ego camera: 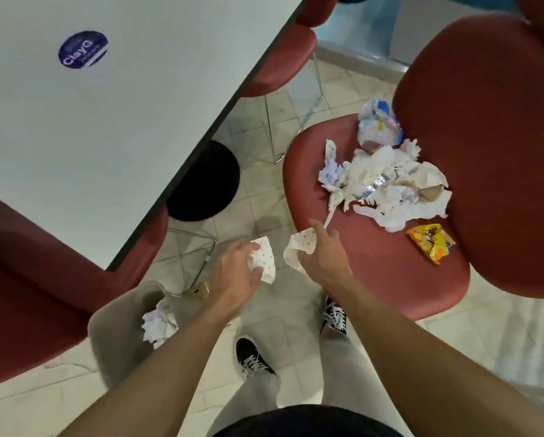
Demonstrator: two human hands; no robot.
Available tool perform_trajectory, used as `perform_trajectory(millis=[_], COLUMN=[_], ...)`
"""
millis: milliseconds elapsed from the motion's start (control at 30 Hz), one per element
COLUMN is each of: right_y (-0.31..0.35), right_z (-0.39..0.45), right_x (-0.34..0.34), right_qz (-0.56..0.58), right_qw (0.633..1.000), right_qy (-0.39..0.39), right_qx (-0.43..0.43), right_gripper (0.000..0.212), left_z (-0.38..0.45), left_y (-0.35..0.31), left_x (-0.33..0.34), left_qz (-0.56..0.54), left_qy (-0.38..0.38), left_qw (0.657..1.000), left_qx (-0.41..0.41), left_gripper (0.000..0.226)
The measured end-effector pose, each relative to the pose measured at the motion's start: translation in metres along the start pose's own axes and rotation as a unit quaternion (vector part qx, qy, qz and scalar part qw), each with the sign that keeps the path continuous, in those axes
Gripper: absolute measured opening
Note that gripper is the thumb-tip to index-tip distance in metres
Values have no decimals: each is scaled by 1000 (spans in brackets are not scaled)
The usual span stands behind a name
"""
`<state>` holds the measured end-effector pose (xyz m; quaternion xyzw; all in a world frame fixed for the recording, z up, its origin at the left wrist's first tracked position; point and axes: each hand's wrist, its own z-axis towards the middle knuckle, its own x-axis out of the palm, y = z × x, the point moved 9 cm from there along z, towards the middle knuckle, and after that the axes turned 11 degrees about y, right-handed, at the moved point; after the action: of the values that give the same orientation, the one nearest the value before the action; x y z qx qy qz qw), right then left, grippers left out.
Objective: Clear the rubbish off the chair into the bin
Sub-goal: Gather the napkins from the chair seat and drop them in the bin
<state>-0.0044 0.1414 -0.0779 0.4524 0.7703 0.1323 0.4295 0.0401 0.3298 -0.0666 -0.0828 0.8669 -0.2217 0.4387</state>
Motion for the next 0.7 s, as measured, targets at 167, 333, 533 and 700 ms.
perform_trajectory(millis=[167,333,533,700], right_y=[37,87,136,175], right_z=[-12,-28,-42,-56], right_x=[63,145,222,277], right_qz=[-30,-52,-90,-103], right_qw=[998,992,980,960], right_qy=[43,103,156,217], right_qx=[-18,-40,-88,-142], right_gripper=[74,89,87,85], left_z=[-52,-111,-148,-167], left_y=[93,196,264,299], left_x=[-18,-34,-44,-52], left_qz=[-63,-132,-135,-134], left_qy=[-39,-82,-107,-141], left_qw=[994,971,955,948], left_qx=[-75,-180,-241,-251], left_gripper=[43,42,46,51])
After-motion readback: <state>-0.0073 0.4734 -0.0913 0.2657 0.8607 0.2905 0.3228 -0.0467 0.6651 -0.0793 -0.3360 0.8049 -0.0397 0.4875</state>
